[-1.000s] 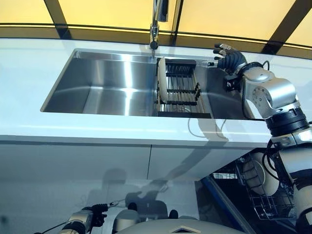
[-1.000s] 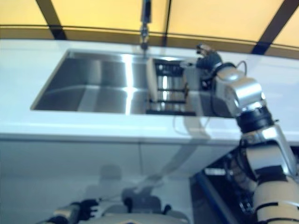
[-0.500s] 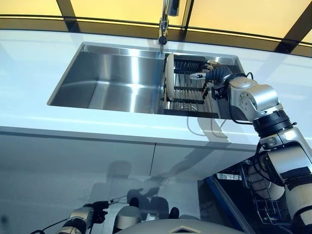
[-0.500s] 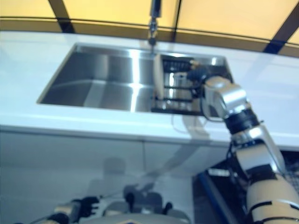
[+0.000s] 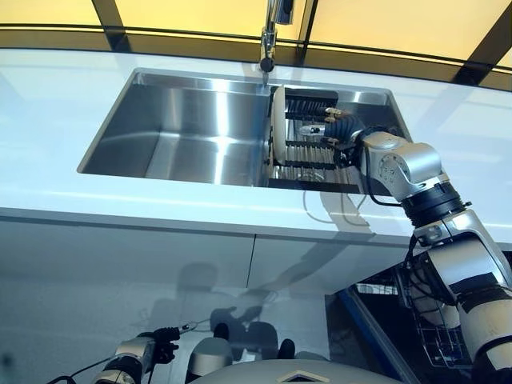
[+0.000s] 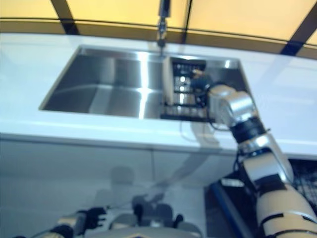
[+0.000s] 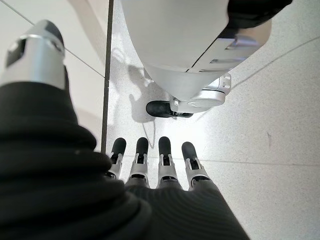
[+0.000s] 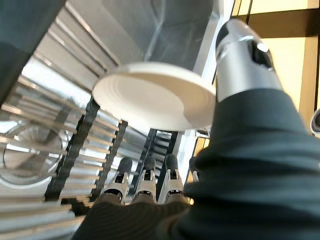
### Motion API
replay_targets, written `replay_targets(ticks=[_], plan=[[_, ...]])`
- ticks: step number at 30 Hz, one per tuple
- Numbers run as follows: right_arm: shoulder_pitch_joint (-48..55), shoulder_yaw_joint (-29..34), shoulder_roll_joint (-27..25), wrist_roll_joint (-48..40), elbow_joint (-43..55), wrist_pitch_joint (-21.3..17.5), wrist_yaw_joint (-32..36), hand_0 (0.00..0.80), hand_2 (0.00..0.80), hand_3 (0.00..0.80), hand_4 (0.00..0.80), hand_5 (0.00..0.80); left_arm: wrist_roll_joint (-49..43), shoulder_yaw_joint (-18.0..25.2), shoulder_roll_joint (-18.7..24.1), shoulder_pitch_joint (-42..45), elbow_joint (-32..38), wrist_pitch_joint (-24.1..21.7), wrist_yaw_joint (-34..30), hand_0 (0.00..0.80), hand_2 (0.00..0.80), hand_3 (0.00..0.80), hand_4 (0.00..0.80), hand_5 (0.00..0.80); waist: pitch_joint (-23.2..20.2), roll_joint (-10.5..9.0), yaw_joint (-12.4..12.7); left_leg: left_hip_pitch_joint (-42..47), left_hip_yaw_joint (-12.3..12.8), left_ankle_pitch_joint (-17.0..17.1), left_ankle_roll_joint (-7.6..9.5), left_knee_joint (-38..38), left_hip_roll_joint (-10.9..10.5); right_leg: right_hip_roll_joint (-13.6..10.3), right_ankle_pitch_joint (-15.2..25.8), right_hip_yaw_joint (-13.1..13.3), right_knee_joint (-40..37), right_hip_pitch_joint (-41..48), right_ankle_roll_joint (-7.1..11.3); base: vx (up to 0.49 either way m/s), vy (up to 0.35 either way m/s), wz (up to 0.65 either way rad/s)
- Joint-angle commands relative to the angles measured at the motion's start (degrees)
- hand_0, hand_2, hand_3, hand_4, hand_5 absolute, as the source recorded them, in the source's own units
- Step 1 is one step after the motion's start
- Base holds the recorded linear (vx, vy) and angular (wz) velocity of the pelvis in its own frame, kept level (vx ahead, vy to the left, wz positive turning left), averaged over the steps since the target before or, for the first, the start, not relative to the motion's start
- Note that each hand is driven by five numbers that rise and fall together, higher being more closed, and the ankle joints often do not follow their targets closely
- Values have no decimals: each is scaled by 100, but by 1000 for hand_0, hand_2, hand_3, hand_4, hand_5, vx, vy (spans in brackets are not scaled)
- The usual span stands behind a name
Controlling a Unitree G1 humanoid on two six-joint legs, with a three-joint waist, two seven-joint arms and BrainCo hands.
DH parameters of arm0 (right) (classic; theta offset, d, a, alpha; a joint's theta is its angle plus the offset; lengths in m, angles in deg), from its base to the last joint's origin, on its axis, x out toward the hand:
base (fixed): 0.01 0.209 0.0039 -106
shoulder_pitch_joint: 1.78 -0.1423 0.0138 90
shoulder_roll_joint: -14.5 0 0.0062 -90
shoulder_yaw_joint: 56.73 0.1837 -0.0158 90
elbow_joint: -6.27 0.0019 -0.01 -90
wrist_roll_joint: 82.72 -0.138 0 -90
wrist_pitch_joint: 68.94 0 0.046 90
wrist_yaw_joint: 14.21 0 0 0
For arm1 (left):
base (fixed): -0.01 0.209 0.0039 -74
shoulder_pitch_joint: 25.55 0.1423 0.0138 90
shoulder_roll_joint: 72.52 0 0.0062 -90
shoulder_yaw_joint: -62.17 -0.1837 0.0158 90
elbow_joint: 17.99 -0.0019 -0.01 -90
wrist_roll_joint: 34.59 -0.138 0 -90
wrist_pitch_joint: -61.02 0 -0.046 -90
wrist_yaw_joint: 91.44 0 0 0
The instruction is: Take plates into dishwasher
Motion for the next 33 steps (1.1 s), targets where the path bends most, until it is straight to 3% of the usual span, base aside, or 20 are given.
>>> replay_targets(ticks=[1, 33], plan=[[-633, -317, -52, -186, 17, -209, -129, 0, 0, 0, 0, 0, 149, -288, 139, -397, -142, 59, 53, 0, 0, 0, 0, 0, -86, -114, 123, 86, 40, -288, 98, -6, -22, -483, 51, -29, 301, -73, 447, 0, 0, 0], [-539, -491, 356, 89, 342, 12, -323, 0, 0, 0, 0, 0, 344, -297, 57, -417, -159, 135, 187, 0, 0, 0, 0, 0, 25, -120, 201, -2, -30, -260, 135, 30, -37, -510, 50, -23, 388, -160, 467, 3, 1, 0]])
